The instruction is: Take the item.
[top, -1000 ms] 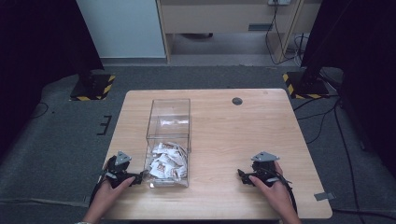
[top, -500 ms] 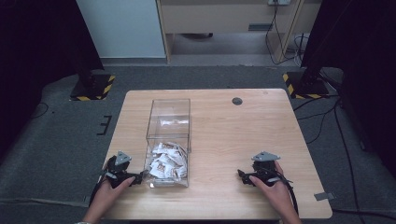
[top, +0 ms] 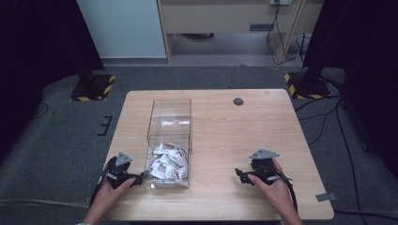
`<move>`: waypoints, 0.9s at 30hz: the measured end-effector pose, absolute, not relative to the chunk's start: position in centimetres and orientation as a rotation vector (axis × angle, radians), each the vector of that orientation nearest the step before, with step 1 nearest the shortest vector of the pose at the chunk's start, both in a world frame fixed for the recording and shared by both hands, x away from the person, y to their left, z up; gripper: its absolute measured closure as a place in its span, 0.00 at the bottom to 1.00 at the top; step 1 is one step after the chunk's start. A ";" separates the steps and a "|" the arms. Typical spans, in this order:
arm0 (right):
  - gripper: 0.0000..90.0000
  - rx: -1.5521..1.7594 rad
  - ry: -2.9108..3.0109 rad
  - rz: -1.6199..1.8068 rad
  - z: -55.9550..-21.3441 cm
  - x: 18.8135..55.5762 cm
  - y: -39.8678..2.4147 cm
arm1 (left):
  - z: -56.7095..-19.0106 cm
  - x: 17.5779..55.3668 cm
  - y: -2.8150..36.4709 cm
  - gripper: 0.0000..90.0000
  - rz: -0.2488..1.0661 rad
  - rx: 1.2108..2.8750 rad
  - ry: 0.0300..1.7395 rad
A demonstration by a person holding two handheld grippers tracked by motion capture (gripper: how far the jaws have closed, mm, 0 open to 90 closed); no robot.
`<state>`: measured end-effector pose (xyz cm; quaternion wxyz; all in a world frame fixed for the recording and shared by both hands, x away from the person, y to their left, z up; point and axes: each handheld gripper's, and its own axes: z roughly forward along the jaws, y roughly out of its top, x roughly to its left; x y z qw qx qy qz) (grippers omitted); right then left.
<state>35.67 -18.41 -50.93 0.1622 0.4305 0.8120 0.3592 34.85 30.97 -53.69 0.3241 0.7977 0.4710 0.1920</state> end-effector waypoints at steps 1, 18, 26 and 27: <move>0.11 1.214 2.319 1.023 -50.7 35.7 -18.2 | -53.7 34.8 31.0 0.00 0.503 2.093 1.235; 0.22 1.115 2.372 1.024 -47.9 36.1 -15.3 | -53.7 34.8 31.0 0.00 0.503 2.093 1.235; 0.29 1.064 2.397 1.038 -46.3 36.4 -14.2 | -53.7 34.9 31.0 0.00 0.503 2.093 1.235; 0.32 1.057 2.400 1.036 -45.9 36.4 -13.9 | -53.7 34.9 31.0 0.00 0.503 2.093 1.235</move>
